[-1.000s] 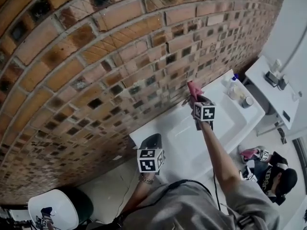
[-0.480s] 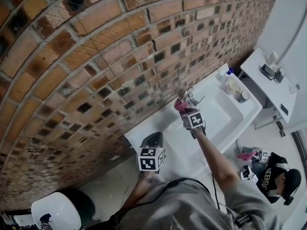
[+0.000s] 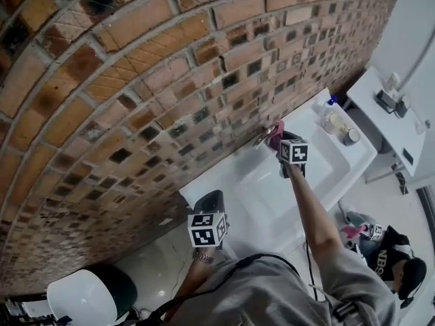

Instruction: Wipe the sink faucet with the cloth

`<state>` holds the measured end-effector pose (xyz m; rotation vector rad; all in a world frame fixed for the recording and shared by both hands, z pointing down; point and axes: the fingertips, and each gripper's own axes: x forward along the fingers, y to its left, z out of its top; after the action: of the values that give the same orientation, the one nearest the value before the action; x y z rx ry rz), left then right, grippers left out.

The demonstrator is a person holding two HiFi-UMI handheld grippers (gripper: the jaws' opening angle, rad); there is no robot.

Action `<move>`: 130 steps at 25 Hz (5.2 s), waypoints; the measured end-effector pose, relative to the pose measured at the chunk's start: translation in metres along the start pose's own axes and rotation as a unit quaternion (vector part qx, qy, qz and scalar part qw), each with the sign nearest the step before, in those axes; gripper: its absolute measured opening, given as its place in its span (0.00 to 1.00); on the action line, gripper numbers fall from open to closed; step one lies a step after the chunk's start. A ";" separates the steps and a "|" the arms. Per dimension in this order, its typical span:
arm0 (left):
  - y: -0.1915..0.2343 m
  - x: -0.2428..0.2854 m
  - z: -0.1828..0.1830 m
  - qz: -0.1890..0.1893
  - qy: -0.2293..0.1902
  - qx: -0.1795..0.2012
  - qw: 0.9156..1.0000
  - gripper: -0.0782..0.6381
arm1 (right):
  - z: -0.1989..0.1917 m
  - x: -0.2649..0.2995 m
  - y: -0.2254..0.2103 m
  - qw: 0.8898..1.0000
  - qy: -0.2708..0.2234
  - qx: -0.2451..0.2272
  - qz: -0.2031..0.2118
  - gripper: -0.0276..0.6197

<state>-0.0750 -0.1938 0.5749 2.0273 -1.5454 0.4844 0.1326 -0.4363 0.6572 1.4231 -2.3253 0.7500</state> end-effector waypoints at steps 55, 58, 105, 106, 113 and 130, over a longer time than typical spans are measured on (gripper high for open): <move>0.016 0.013 -0.011 0.019 0.023 -0.010 1.000 0.14 | -0.087 0.033 -0.050 0.990 0.054 0.129 -0.009 0.14; 0.012 0.015 -0.008 0.012 0.020 -0.008 1.000 0.14 | -0.123 0.014 -0.052 0.985 0.111 0.129 -0.014 0.14; 0.023 0.004 -0.020 0.024 0.025 -0.031 0.999 0.14 | -0.029 0.017 -0.030 0.998 -0.013 0.060 -0.031 0.15; 0.022 0.003 -0.019 0.024 0.023 -0.031 0.999 0.14 | -0.012 0.007 -0.025 0.997 -0.044 0.063 -0.024 0.15; 0.009 -0.001 -0.016 0.018 0.012 -0.021 1.000 0.14 | 0.025 -0.047 0.056 0.986 -0.127 -0.097 0.046 0.15; 0.020 -0.086 -0.053 0.077 -0.004 -0.028 0.997 0.13 | -0.089 -0.110 0.182 0.986 0.007 0.063 0.152 0.15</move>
<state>-0.1164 -0.0998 0.5706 1.8786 -1.7104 0.4853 0.0202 -0.2375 0.6234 1.1155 -2.5562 1.0016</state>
